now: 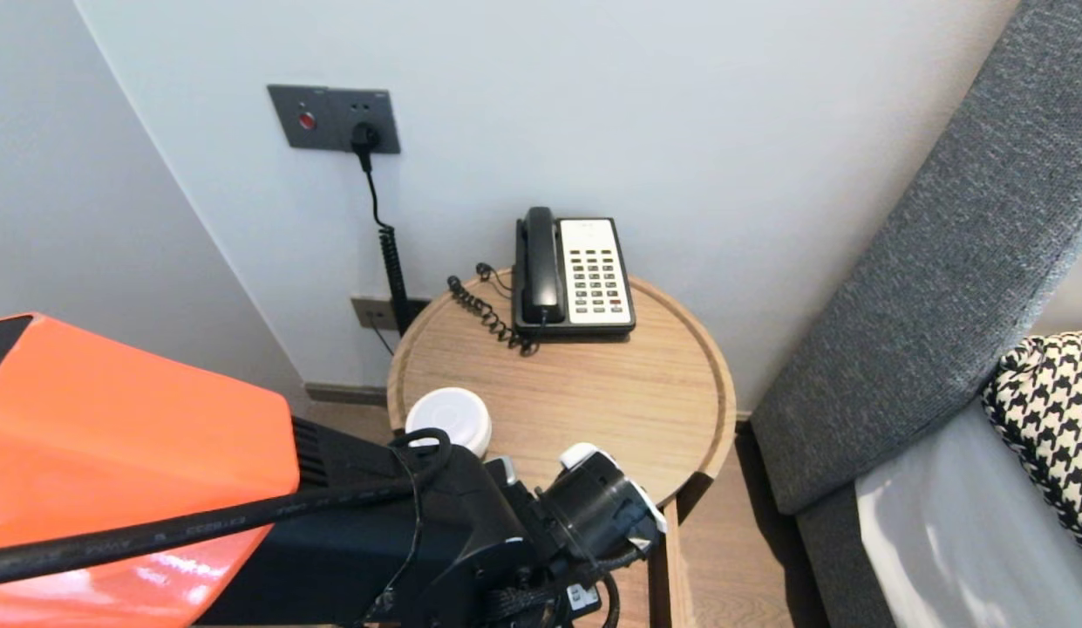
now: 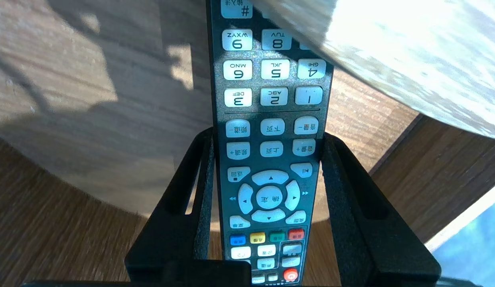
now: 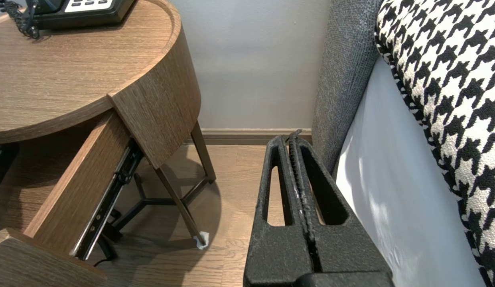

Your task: Take the remote control out of the drawer one by one and place them on the table

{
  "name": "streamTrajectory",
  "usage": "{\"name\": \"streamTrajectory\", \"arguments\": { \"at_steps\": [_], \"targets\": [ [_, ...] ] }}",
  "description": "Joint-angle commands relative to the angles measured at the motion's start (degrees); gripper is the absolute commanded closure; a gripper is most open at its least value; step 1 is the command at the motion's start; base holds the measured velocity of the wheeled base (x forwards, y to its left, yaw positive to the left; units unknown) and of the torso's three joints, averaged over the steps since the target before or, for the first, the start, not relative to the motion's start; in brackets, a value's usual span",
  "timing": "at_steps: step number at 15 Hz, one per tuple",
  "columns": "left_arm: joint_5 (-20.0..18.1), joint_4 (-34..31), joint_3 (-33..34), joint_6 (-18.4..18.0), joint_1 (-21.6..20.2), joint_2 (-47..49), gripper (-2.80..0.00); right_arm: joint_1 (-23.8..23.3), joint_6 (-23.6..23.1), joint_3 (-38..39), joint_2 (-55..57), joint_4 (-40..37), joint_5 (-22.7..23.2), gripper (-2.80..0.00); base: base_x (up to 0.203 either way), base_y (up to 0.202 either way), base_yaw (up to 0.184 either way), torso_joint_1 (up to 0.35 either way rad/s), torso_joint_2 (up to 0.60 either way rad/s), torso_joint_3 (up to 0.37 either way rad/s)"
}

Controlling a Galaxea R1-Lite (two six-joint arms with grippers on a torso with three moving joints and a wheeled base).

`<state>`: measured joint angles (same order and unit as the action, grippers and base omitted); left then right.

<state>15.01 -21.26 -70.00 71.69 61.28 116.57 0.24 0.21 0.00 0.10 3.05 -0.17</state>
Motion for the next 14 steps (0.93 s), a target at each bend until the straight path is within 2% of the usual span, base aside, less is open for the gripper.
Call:
{"name": "streamTrajectory", "arguments": {
  "at_steps": [1, 7, 10, 14],
  "targets": [
    [-2.76, -1.17, -1.24, 0.47, -1.32, -0.16, 0.0, 0.02, -0.04, 1.41, 0.08, 0.03, -0.01, 0.0, 0.0, 0.0, 0.0, 0.0, 0.0, 0.0],
    [-8.51, -4.41, -3.74, 1.07, -2.83, -0.73, 0.0, 0.02, 0.01, 1.41, 0.08, 0.03, -0.01, 0.0, 0.0, 0.0, 0.0, 0.0, 0.0, 0.0],
    [-13.95, -6.32, -4.63, 1.08, -4.24, -1.23, 0.0, 0.02, -0.04, 1.41, 0.08, 0.03, -0.01, 0.0, 0.0, 0.0, 0.0, 0.0, 0.0, 0.0],
    [-18.77, -7.91, -6.43, 0.99, -5.34, -1.67, 0.0, 0.02, -0.04, 1.41, 0.08, 0.03, -0.01, 0.0, 0.0, 0.0, 0.0, 0.0, 0.0, 0.0]
  ]
}}
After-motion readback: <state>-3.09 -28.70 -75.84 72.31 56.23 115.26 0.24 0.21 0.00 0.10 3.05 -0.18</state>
